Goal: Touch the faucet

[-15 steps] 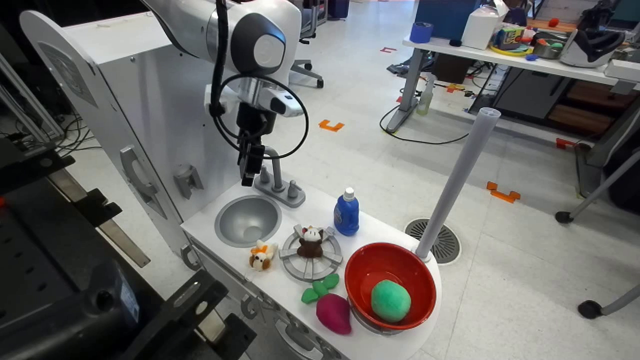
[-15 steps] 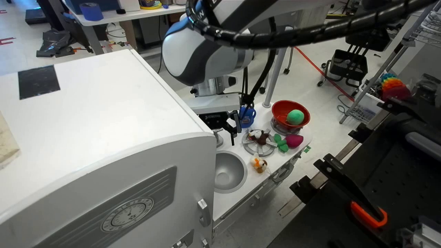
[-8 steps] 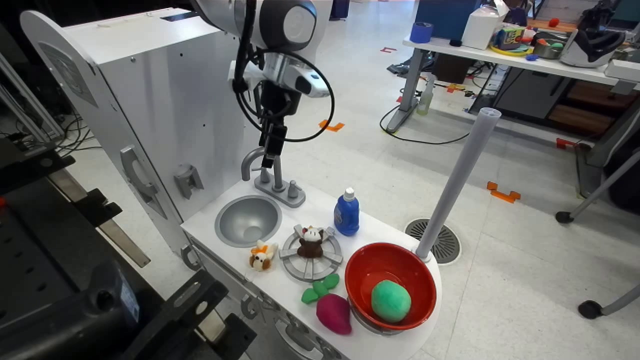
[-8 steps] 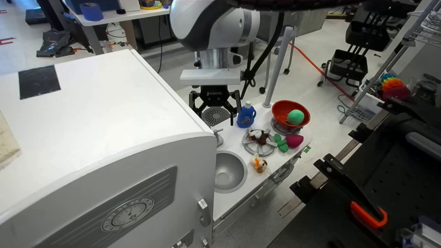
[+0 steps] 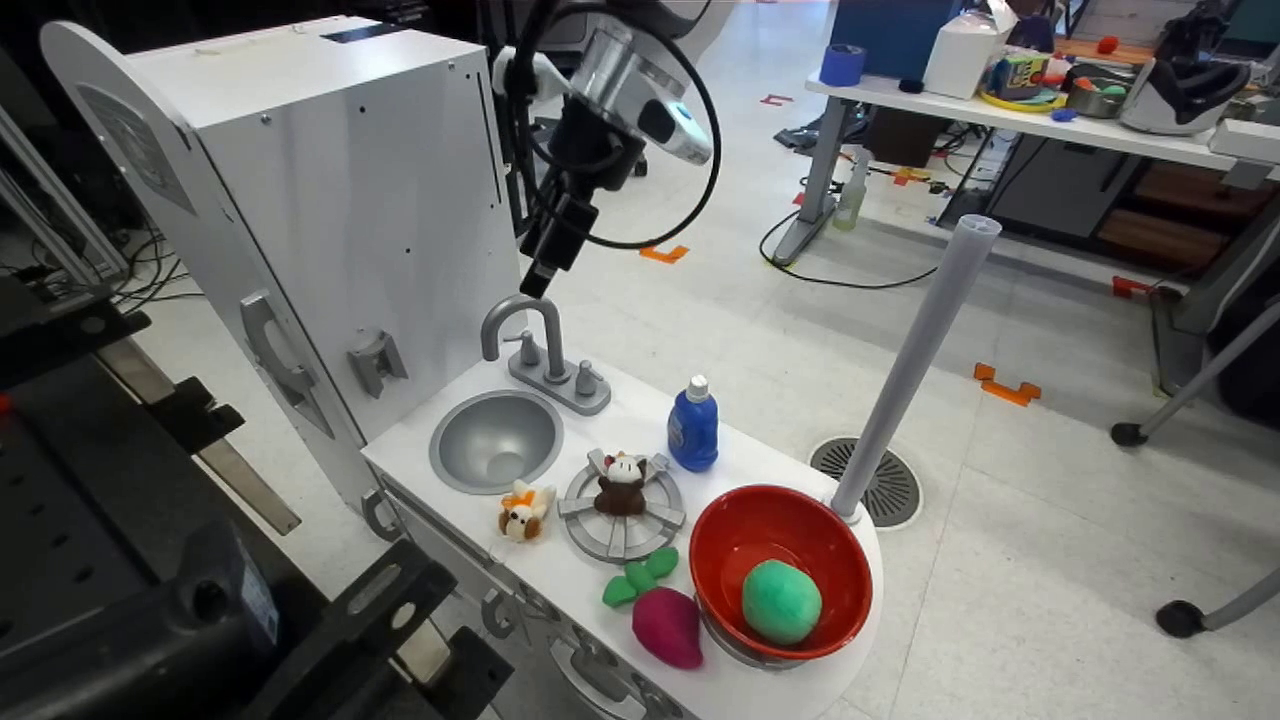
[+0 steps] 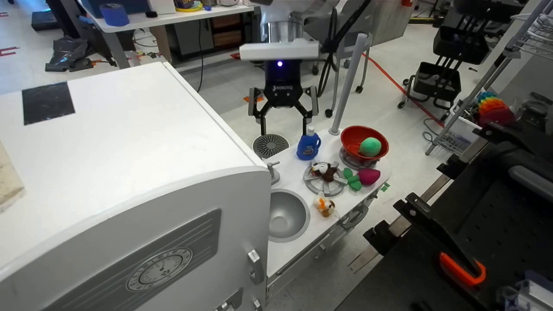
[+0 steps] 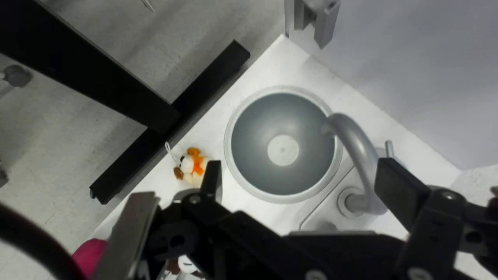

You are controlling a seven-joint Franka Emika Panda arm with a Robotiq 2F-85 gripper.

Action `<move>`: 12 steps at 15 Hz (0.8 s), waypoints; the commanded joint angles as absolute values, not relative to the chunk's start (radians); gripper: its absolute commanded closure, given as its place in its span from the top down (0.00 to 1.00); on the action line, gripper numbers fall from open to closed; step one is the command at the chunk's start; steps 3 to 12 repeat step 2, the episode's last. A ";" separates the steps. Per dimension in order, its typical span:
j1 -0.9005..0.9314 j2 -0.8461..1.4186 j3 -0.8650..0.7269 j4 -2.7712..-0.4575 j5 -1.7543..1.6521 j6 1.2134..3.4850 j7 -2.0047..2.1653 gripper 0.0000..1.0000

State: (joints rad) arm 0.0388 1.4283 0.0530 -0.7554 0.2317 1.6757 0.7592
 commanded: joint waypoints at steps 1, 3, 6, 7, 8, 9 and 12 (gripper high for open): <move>0.033 1.410 0.068 -0.757 0.239 1.647 0.749 1.00; 0.032 1.394 0.076 -0.759 0.241 1.630 0.745 1.00; 0.032 1.394 0.076 -0.759 0.241 1.630 0.745 1.00; 0.032 1.394 0.076 -0.759 0.241 1.630 0.745 1.00; 0.032 1.394 0.076 -0.759 0.241 1.630 0.745 1.00; 0.032 1.394 0.076 -0.759 0.241 1.630 0.745 1.00; 0.032 1.394 0.076 -0.759 0.241 1.630 0.745 1.00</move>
